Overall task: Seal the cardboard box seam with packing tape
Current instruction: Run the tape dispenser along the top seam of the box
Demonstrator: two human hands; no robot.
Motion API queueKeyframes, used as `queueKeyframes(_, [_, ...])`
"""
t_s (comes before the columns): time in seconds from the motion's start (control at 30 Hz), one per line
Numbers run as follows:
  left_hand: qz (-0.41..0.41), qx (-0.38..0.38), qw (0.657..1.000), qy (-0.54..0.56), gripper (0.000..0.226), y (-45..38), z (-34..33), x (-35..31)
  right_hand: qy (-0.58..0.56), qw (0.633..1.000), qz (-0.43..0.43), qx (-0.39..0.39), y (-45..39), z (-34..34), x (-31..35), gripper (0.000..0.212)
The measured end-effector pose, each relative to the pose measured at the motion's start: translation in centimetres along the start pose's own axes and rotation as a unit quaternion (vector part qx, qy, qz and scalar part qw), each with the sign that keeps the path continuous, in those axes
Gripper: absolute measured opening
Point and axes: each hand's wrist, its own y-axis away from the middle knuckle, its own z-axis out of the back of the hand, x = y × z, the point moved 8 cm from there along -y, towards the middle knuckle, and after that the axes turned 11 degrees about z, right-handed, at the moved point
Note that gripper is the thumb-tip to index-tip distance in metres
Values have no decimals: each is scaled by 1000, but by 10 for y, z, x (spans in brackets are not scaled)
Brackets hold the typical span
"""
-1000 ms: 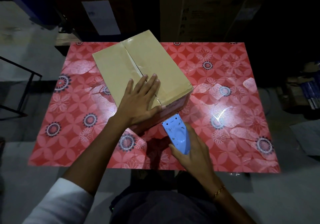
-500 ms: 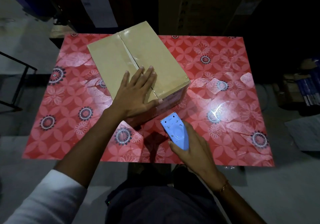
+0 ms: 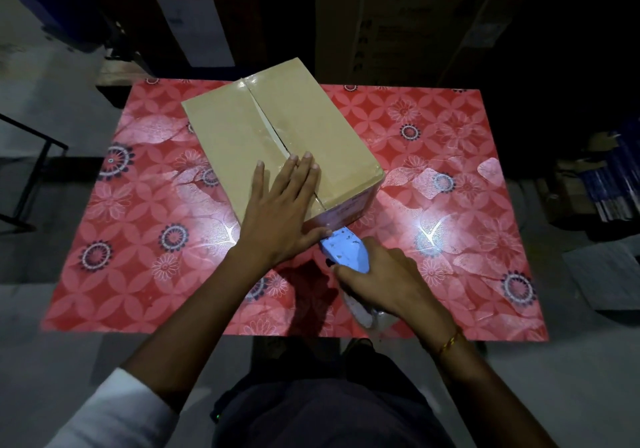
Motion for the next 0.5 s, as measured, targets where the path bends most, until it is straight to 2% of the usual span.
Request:
queueKeyframes(0.17, [10,5,1000,-14,121,0,-1,1,-27,998,-27,43,-13,-21,-20,50])
queueKeyframes(0.23, [9,6,1000,-16,124,0,-1,0,-39,998,-38,32,-12,-24,-37,47])
queueKeyframes(0.33, [8,17,1000,-13,126,0,-3,2,-82,994,-63,-20,-10,-17,-66,60])
queueKeyframes(0.4, [5,23,1000,-12,125,-1,-4,2,-242,963,-82,-84,-9,-14,-88,54])
queueKeyframes(0.47, [2,23,1000,-7,123,-1,-4,2,-398,903,-78,-143,-10,-12,-104,34])
queueKeyframes(0.5, [2,22,1000,-4,122,0,-4,2,-439,880,-77,-161,-11,-11,-110,27])
